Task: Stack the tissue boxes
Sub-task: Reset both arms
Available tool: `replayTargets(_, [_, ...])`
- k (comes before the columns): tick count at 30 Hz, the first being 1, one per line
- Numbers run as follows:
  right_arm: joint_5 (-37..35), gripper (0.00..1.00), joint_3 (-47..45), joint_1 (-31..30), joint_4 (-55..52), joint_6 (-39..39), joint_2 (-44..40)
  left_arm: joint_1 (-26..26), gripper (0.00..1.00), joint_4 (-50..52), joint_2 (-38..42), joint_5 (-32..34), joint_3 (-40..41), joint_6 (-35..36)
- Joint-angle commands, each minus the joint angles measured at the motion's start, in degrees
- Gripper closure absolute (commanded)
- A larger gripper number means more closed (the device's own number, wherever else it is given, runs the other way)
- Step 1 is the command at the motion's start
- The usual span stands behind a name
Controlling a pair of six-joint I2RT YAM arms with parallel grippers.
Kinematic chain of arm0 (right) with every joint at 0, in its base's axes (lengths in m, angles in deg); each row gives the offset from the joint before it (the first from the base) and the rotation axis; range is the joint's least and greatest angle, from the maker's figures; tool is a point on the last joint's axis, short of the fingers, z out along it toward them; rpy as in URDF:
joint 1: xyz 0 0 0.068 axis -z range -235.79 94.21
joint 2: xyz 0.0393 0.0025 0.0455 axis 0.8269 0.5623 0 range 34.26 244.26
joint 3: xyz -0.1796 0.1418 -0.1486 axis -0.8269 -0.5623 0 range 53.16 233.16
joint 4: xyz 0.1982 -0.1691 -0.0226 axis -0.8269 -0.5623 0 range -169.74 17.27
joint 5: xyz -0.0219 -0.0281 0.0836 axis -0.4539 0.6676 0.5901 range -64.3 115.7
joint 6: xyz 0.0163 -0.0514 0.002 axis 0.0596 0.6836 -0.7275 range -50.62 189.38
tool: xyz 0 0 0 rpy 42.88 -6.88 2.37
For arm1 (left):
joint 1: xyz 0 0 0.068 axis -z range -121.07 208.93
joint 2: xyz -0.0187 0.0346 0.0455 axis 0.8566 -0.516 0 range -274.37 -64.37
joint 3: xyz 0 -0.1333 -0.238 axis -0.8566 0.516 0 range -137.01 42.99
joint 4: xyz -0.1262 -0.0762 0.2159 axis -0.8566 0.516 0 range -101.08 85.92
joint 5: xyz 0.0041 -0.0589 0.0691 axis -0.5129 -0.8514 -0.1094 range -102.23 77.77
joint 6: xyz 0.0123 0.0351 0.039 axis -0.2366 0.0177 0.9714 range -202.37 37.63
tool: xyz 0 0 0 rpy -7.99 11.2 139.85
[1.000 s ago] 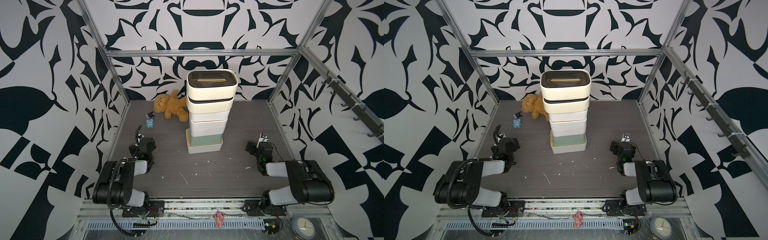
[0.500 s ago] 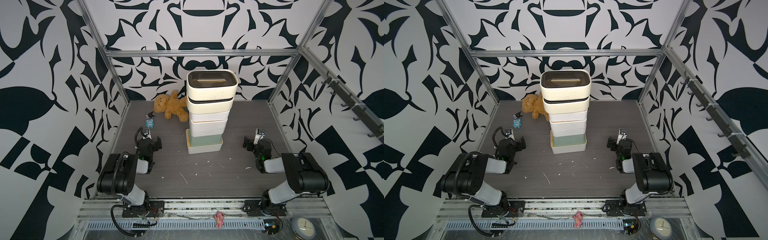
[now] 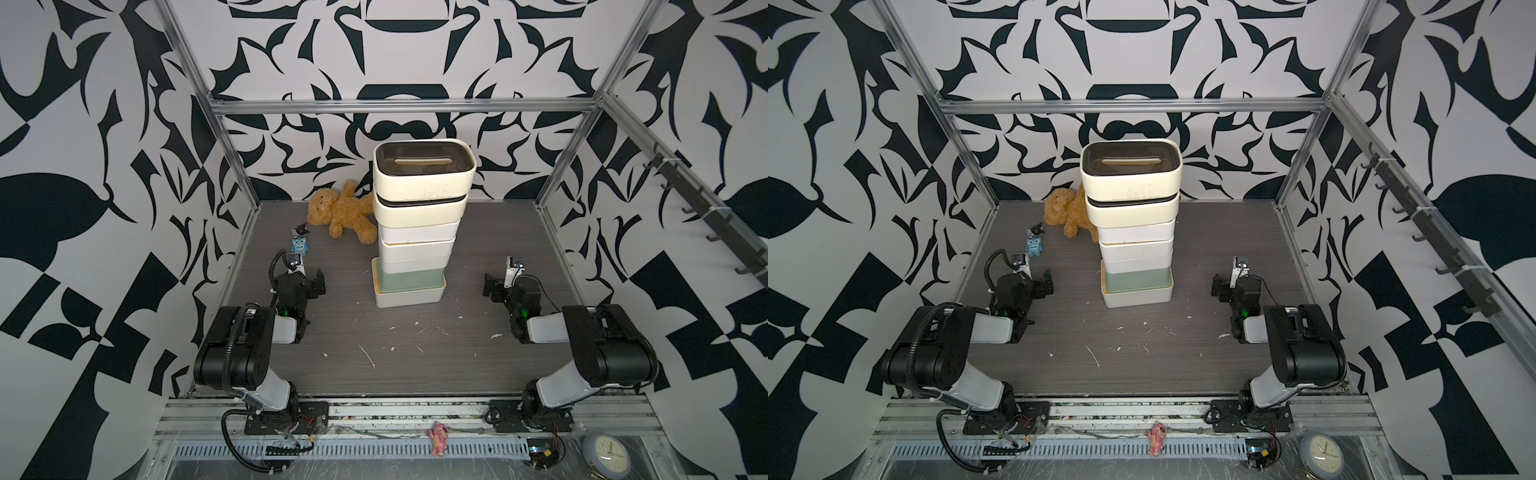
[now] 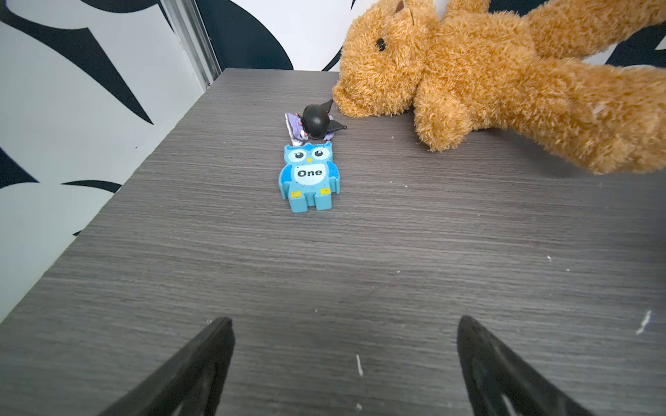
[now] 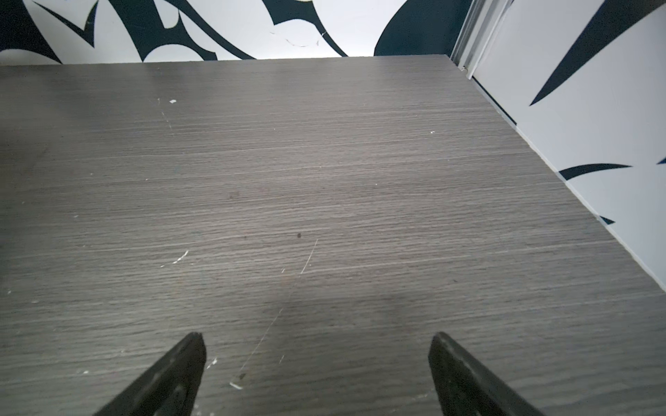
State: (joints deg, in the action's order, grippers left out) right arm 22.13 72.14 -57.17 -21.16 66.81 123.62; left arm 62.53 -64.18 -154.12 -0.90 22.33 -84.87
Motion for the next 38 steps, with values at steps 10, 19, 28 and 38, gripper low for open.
replayTargets(10, [1.90,0.00,1.23,-0.37,0.72,1.19,-0.30,-0.62,0.01,-0.39,0.17,-6.45,-0.20,2.64])
replayTargets(19, [2.08,0.00,1.23,-0.37,0.70,1.44,-0.37,-2.51,0.01,-0.46,1.40,-10.98,0.93,1.17])
replayTargets(28, [2.12,0.00,1.23,-0.37,0.64,1.46,-0.42,-2.98,0.01,-6.25,0.20,-11.00,2.86,0.53])
replayTargets(38, [0.59,0.00,1.10,-1.44,1.50,2.34,-0.07,-3.03,0.01,-3.99,0.18,-12.04,1.54,0.88])
